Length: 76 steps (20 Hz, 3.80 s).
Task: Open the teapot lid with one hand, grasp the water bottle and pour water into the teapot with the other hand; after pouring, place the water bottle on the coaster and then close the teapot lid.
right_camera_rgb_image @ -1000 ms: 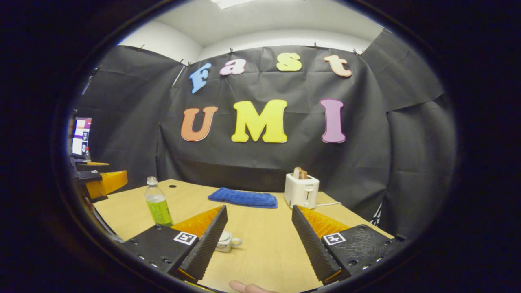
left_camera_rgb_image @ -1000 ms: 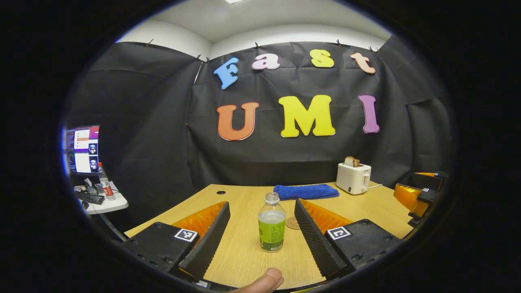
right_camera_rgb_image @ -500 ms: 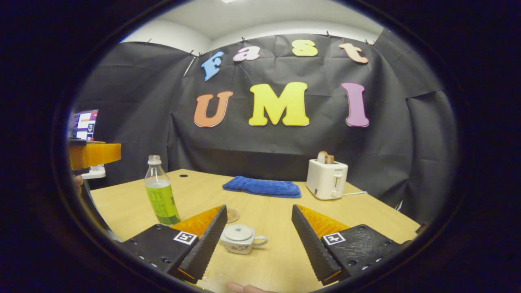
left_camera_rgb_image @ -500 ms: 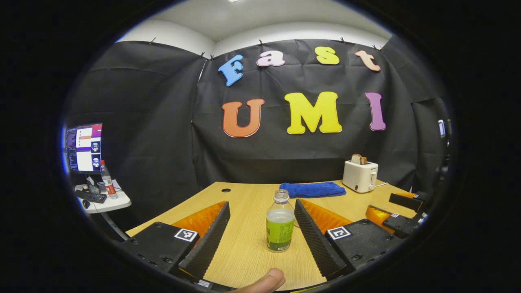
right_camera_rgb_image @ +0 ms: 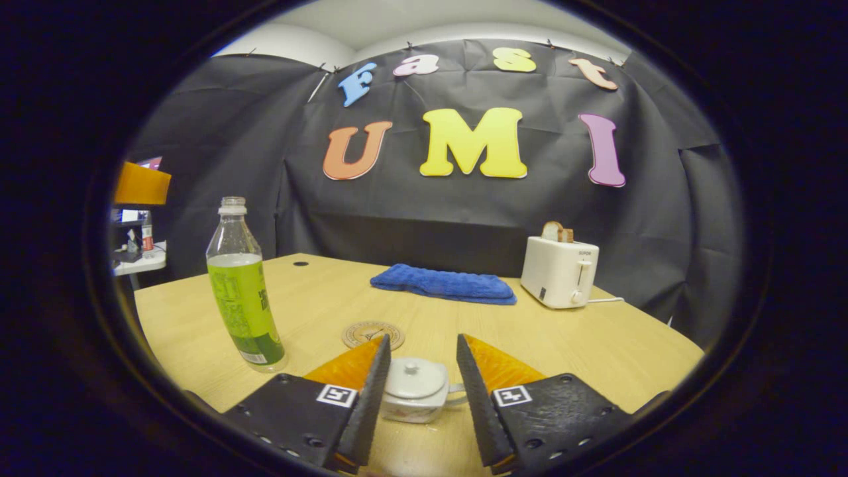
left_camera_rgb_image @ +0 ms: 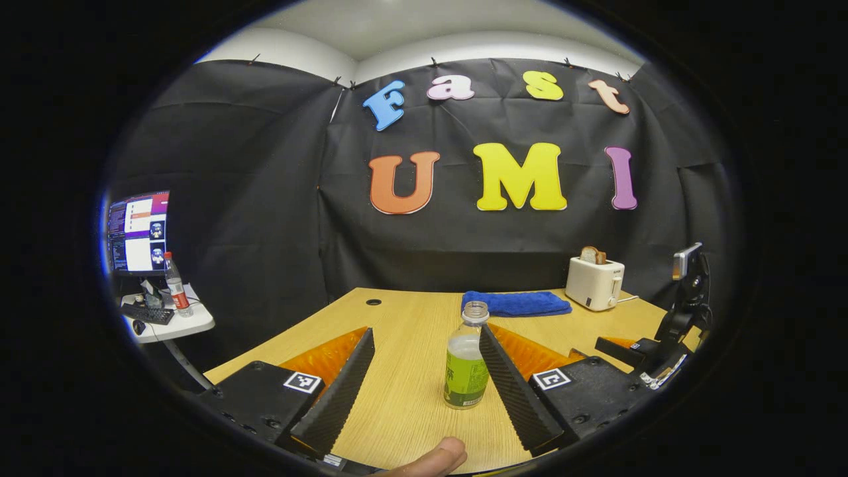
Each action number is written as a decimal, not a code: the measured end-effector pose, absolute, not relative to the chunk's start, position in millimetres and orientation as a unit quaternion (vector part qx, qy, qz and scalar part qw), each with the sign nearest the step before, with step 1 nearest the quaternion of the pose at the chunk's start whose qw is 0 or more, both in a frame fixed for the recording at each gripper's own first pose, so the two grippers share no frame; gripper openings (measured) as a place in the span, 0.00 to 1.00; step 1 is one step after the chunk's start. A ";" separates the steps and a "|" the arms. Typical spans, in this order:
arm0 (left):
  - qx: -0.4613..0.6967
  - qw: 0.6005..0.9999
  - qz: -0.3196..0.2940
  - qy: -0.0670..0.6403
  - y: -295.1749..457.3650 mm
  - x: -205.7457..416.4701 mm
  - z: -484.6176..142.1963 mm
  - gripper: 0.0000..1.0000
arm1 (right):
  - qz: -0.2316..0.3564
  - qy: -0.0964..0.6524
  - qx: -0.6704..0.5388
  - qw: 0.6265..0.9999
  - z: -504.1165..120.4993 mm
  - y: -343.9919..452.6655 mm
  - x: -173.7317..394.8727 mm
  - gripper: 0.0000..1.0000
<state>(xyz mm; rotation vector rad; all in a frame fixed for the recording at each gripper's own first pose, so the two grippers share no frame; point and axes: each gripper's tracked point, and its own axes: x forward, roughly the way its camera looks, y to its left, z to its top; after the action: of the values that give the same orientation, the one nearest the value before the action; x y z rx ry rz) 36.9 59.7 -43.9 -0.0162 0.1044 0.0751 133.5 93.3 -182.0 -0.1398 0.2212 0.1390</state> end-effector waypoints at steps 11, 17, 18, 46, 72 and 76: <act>-0.018 0.999 0.005 0.047 46.7 44.3 -48.6 1.00 | 0.093 0.123 -0.068 0.986 -184.2 101.5 140.9 0.00; -0.041 0.996 -0.024 0.068 43.3 59.6 -71.9 1.00 | 0.112 0.095 -0.050 0.988 -148.7 104.0 130.6 0.00; -0.040 0.996 -0.029 0.074 40.8 61.6 -77.9 1.00 | 0.117 0.090 -0.052 0.988 -140.2 104.3 127.0 0.00; -0.041 0.998 -0.054 0.016 3.1 115.6 -122.7 0.79 | 0.101 0.056 -0.041 0.993 -98.0 34.0 79.3 0.00; 0.488 0.861 -0.067 0.121 -35.0 111.8 -154.4 0.76 | 0.068 0.071 -0.028 0.995 -76.8 -30.9 84.5 0.00; 0.544 0.826 -0.064 0.133 -39.5 116.9 -156.2 0.76 | 0.073 0.067 -0.033 0.995 -73.0 -33.5 83.5 0.00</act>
<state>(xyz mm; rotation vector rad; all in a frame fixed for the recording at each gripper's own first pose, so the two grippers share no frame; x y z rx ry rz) 116.9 -39.5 -156.2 1.1551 0.2817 -0.1363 83.5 -33.5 -73.0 -0.0660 0.1348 0.1453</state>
